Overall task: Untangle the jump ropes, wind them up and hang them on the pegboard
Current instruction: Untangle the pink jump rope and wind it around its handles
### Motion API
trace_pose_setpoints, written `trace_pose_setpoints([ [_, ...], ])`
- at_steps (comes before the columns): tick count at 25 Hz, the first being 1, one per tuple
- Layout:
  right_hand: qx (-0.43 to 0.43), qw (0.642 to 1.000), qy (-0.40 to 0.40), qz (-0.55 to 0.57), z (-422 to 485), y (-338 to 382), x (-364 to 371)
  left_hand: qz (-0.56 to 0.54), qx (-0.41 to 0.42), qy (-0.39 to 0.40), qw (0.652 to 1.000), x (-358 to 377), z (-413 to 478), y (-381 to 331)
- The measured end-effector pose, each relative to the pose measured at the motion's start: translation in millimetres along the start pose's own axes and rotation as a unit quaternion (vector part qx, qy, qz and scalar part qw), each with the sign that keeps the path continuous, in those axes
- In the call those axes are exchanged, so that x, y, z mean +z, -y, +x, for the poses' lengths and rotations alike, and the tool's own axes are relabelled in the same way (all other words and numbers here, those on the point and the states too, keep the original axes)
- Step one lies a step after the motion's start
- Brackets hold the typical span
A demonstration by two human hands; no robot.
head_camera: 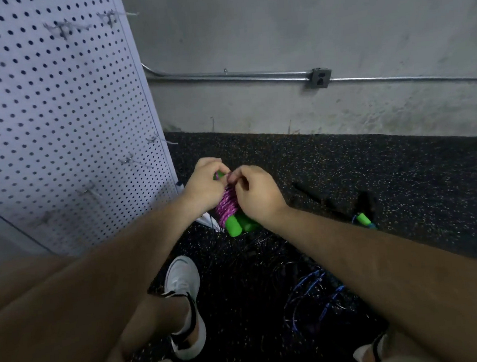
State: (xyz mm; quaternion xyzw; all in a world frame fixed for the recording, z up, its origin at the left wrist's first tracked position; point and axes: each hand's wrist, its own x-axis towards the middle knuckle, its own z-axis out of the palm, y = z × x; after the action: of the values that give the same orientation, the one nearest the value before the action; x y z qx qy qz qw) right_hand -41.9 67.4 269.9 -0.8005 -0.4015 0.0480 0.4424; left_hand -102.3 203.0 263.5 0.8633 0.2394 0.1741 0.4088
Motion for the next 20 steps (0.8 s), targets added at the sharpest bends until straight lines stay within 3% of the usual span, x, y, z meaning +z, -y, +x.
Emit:
trace_pose_setpoints([
  [8, 0.153, 0.987, 0.054, -0.018, -73, -96, 103, 0.041, -0.054, 0.075, 0.995, 91, -55, 124],
  [14, 0.311, 0.946, 0.083, 0.034, -148, -151, 182, 0.085, -0.129, 0.148, 0.977, 162, -103, 211],
  [16, 0.337, 0.936, 0.095, 0.045, -169, -171, 197, 0.096, -0.143, 0.187, 0.967, 182, -118, 232],
  [20, 0.369, 0.919, 0.128, 0.053, -185, -200, 214, 0.107, -0.190, 0.189, 0.957, 209, -141, 252],
])
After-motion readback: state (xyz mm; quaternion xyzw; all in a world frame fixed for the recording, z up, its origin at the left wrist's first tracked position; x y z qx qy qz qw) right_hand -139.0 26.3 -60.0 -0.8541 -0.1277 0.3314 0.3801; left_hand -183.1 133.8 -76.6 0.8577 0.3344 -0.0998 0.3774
